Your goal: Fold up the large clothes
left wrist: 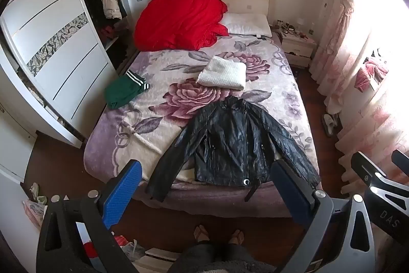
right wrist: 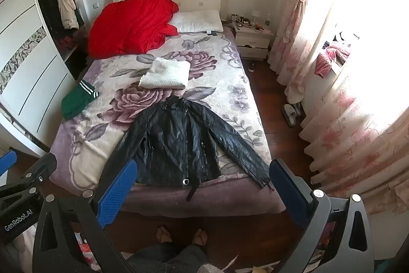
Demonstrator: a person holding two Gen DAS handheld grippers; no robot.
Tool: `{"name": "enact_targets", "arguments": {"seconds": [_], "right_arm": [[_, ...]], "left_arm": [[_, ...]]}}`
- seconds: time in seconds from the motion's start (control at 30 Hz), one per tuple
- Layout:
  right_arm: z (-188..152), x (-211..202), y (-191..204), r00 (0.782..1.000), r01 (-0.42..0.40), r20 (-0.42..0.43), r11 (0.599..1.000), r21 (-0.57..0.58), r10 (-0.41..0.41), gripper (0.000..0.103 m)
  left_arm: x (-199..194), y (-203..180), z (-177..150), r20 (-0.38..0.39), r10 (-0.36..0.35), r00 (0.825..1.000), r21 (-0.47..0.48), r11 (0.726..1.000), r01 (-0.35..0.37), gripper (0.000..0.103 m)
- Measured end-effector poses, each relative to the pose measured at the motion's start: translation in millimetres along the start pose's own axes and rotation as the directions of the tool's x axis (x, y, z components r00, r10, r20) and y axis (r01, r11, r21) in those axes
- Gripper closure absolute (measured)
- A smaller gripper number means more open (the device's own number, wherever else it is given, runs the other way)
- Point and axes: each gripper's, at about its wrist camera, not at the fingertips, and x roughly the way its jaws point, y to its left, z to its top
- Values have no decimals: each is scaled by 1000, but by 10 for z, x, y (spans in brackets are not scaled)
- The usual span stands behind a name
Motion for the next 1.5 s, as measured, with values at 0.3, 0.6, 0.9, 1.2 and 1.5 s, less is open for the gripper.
{"name": "enact_targets", "arguments": {"seconds": [0.3, 0.6, 0.9, 1.2, 1.5], "right_arm": [[1, -36, -6, 1000, 0, 7, 1000, 1, 0, 0], [11, -70, -36, 1000, -1, 13, 1000, 1, 1, 0], [10, -98, -41, 1000, 1, 23, 1000, 2, -1, 0], [-28, -132, -18, 1000, 2, 28, 1000, 2, -2, 0], [47, -142, -39, 999, 4, 33, 1000, 2, -4, 0]], "left_arm": [[-50, -33, 70, 7, 4, 1000, -2, 1000, -4, 0], [-119, -46, 120, 27, 1, 1000, 2, 1000, -1, 0], [-149, -53, 173, 34, 1, 999, -2, 1000, -1, 0], [-173, -69, 204, 35, 0, 999, 0, 1000, 0, 0], [-207, -93, 261, 40, -1, 999, 1, 1000, 1, 0]]}}
